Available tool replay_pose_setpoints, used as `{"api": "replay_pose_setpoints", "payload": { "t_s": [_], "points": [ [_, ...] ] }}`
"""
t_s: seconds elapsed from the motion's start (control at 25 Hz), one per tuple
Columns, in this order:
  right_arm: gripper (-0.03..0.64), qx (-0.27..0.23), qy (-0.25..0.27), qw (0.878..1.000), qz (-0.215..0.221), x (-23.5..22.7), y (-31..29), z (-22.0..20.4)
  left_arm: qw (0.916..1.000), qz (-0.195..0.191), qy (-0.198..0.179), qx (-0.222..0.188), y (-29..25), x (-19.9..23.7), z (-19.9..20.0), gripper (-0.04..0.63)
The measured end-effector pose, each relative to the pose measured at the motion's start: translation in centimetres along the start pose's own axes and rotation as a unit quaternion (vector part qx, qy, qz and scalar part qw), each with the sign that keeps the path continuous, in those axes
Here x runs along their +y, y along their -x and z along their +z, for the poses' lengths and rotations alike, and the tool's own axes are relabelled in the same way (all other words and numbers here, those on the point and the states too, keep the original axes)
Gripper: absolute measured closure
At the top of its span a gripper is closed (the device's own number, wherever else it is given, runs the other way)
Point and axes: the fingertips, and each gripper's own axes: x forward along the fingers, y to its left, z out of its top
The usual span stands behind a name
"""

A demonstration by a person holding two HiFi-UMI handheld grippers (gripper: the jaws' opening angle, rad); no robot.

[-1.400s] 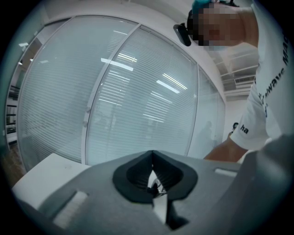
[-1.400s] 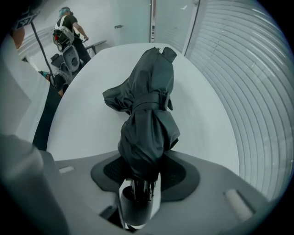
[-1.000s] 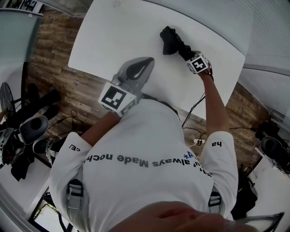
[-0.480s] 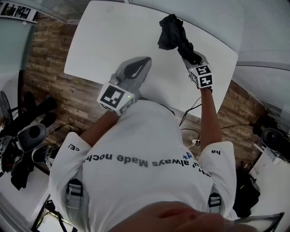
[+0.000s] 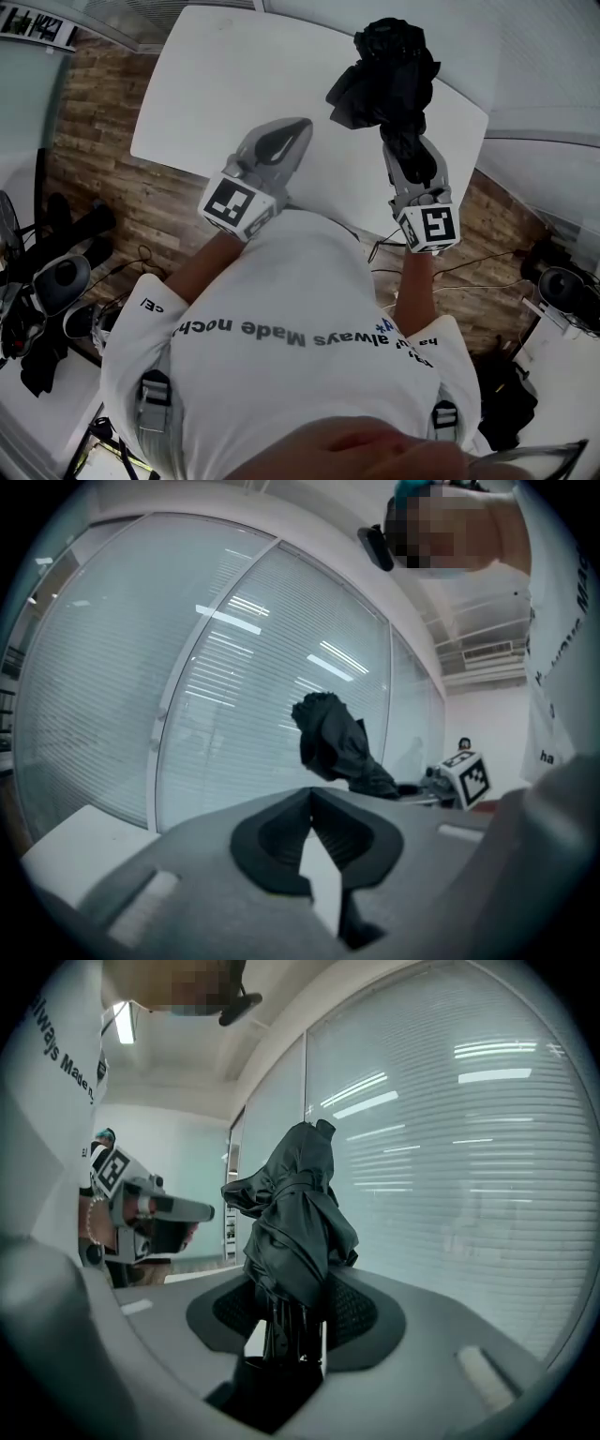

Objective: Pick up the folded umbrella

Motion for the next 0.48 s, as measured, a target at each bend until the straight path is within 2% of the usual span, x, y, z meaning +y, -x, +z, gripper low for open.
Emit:
{"api": "replay_pose_setpoints", "payload": {
  "t_s": [0.2,0.48],
  "points": [
    [0.446,-0.063,-0.006,0.998,-0.027,2.5,1.1,3.8,1.0,-0.002,-0.003,-0.005,1.2,1.7,0.1,0.594],
    [0.445,-0.111,-0.024,0.992,-0.053,0.5,6.0,6.5,0.9998,-0.009,-0.009,-0.012,-0.8,-1.0,1.7,0.594]
  ]
}}
